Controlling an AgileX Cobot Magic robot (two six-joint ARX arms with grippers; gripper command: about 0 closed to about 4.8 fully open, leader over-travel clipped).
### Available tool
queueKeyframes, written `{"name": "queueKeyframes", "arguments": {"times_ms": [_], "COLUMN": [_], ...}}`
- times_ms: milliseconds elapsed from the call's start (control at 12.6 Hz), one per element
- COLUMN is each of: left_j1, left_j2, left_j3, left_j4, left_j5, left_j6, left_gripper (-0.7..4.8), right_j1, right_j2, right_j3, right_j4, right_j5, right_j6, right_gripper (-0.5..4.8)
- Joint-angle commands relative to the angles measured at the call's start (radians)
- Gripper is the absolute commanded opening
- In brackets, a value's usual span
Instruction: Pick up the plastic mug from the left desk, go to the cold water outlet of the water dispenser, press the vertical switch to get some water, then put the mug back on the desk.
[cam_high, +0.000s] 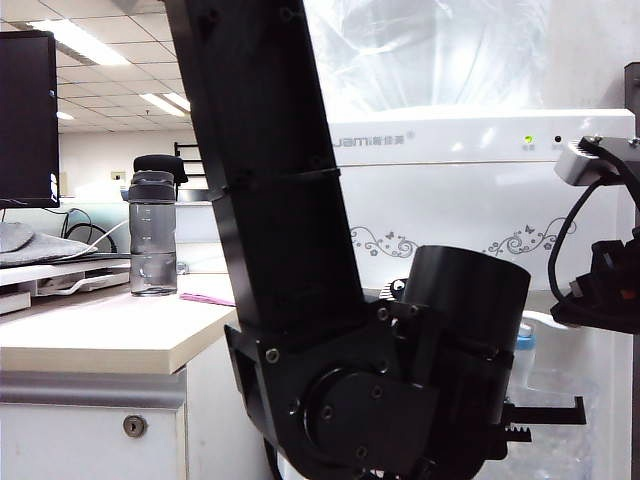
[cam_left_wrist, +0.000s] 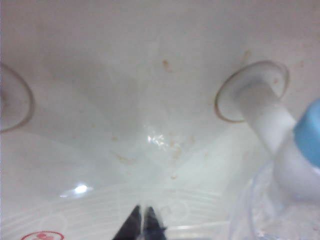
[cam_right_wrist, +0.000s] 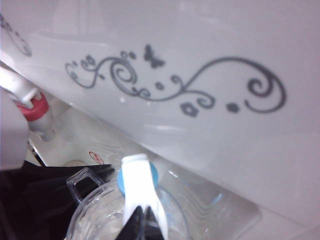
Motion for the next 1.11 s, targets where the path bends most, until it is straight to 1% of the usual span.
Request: {"name": "queueKeyframes", "arguments": {"times_ms": [79,949,1107], "left_j1": [-0.002,-0.002,-0.002], "left_j2": [-0.005,-0.005,-0.005], "left_j3": [0.010,0.010,0.010], "left_j4": [0.039,0.035,0.035], "left_j5": [-0.006,-0.006,-0.006], "left_j6": [-0.006,-0.006,-0.006], "left_gripper": [-0.05,-0.05,-0.05], "right_j1": [0.001,0.001,0.002], "right_j2": [0.008,-0.017,-0.067], "right_j3": [-0.008,-0.008,-0.008], "right_j4": [-0.105,-0.100,-0.111], "right_j5": [-0.001,-0.002,-0.034], "right_j6": [-0.002,0.000,0.019], "right_gripper": [-0.01,-0.01,-0.01]}}
